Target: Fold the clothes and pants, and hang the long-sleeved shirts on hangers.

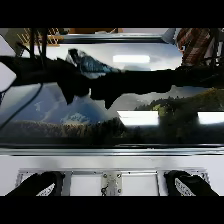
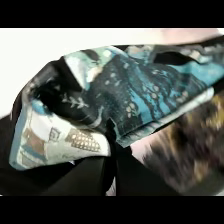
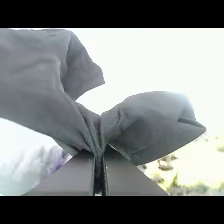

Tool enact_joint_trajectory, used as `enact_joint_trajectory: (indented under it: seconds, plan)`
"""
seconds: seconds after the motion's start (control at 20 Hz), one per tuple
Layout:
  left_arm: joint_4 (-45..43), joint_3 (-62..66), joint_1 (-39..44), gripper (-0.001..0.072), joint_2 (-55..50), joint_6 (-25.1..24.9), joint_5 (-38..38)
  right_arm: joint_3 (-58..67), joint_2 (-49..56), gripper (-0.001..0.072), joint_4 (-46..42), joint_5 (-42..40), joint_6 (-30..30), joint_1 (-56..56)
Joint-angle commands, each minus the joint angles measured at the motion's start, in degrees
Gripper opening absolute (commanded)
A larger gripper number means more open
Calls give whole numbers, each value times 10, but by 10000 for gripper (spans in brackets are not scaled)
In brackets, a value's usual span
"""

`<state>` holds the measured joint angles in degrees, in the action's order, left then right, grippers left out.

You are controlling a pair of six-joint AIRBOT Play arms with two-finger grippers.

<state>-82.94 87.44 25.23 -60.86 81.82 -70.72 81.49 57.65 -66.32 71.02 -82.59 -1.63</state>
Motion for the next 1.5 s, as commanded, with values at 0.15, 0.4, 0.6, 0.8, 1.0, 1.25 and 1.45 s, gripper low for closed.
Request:
enact_joint_trajectory:
  seconds: [0.15,0.4,0.6,0.8,1.0,1.25,1.45]
  plan:
    - [-23,-206,142,681,40,61,-47,-85,-3,20,-46,10,-15,-3]
    - [-52,-158,10,681,-28,95,61,-88,-5,20,-45,11,-15,-3]
    - [158,-123,-143,680,-172,35,139,-88,-5,21,-44,10,-15,-3]
    - [352,-89,-174,680,-344,-76,142,-88,-5,21,-43,10,-15,-3]
    - [350,-33,-139,680,-459,-76,117,-88,-4,21,-41,10,-30,-3]
    - [350,47,-82,680,-537,-75,56,-88,-4,21,-40,10,-30,-3]
    - [349,104,-34,680,-567,-75,31,-88,-4,21,-40,10,-30,-3]
